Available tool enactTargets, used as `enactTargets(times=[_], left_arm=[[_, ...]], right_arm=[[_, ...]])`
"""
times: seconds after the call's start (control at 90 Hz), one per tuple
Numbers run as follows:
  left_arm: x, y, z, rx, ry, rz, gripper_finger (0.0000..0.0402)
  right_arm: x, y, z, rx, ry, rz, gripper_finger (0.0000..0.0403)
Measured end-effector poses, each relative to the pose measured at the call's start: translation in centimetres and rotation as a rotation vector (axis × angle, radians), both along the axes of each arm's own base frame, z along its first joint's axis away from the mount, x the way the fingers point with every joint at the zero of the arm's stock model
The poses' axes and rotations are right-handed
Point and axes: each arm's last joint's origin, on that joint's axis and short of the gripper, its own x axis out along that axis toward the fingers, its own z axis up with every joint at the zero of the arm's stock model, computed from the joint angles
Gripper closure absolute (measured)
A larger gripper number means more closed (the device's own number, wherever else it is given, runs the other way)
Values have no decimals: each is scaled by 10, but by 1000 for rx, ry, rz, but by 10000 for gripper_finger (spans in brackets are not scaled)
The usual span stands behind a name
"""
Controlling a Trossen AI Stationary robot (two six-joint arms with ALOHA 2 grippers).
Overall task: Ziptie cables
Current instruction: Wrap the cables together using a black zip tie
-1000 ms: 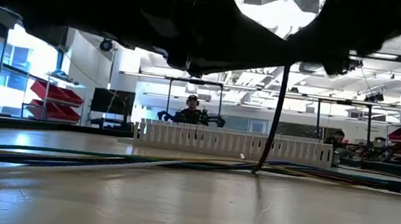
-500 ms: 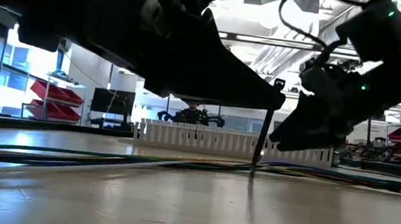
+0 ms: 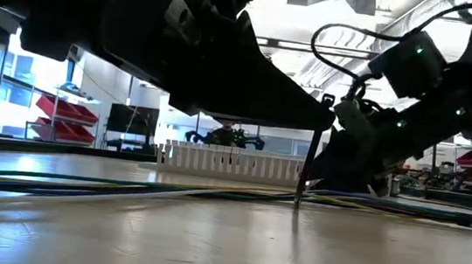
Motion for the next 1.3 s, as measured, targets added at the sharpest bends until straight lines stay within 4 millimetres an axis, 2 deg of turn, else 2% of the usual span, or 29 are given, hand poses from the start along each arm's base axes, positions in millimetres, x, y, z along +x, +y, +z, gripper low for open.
enactTargets(times=[0.222,0.333,0.511,0.678,0.733,0.889,1.044,1.3], left_arm=[[0,0,0,0,0,0,401],[0,0,0,1,0,0,401],[0,0,0,5,-2,12,401],[0,1,0,5,-3,14,402],[0,1,0,5,-3,18,401],[1,2,4,-15,-41,75,402],[4,7,5,-61,-51,112,402],[8,16,8,-148,-74,141,402]], right_arm=[[5,4,-5,-32,-44,74,196],[6,10,-5,-53,-54,125,216],[6,19,-3,-89,-70,189,288],[5,27,-2,-162,-70,161,377],[4,29,-2,-193,-71,155,394],[2,39,-1,-250,-69,142,400],[8,60,5,-377,-63,203,403],[23,96,12,-754,151,272,403]])
